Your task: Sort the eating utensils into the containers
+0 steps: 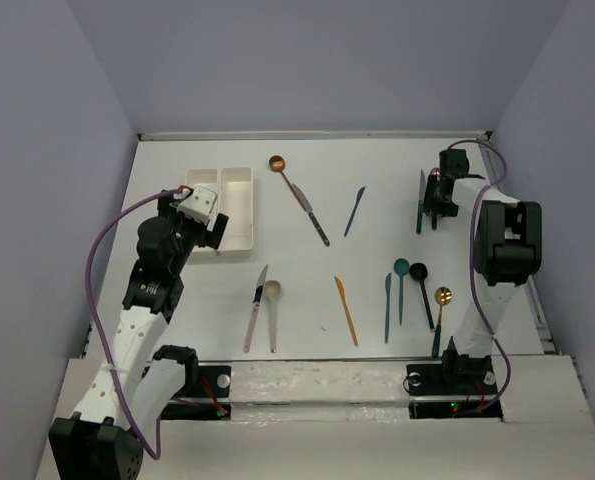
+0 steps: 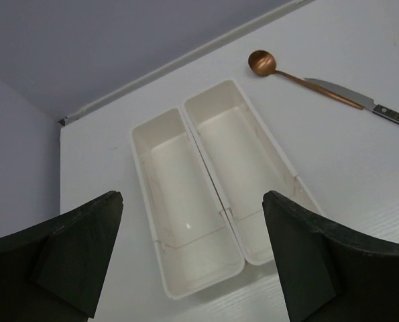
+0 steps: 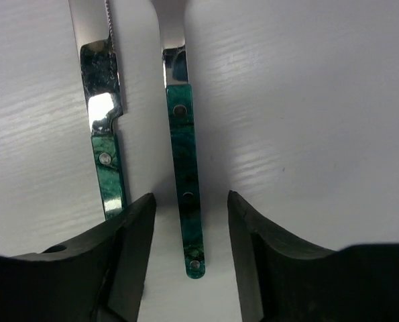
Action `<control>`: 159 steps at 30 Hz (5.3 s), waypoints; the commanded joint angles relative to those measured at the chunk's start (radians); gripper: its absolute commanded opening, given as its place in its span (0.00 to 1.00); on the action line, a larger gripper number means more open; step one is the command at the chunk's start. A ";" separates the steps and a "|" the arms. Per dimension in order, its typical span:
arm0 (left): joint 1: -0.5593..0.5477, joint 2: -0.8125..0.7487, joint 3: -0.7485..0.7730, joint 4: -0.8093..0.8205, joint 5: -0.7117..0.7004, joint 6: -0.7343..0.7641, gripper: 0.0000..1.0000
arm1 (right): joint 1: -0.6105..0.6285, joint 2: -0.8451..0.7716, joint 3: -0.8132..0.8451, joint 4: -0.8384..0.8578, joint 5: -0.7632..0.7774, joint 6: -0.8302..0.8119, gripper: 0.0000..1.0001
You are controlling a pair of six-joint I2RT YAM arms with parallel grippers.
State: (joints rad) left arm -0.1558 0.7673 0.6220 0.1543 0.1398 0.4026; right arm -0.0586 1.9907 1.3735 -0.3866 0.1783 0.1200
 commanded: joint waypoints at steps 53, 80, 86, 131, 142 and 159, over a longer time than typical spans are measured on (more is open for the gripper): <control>-0.039 0.216 0.346 -0.105 0.344 -0.298 0.91 | 1.071 -0.282 -0.117 1.019 0.263 0.136 0.00; -0.041 0.345 0.335 0.002 0.293 -0.396 0.47 | 1.102 -0.181 -0.040 1.028 0.159 0.170 0.00; -0.033 0.360 0.318 -0.019 0.331 -0.395 0.00 | 1.102 -0.167 -0.037 1.026 0.150 0.162 0.00; 0.237 1.103 0.594 -0.134 0.222 -0.173 0.33 | 0.815 -0.419 -0.288 0.471 0.139 0.135 0.71; 0.246 1.075 0.551 -0.084 0.118 -0.145 0.47 | 0.718 -0.334 -0.217 0.350 0.099 0.142 0.66; 0.246 0.831 0.573 -0.131 0.311 -0.217 0.55 | 0.232 -0.598 -0.452 0.166 -0.048 0.216 0.66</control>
State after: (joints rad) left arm 0.0872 1.6875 1.1774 0.0338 0.3420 0.2195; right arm 0.2928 1.3678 0.9195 -0.1738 0.2134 0.3283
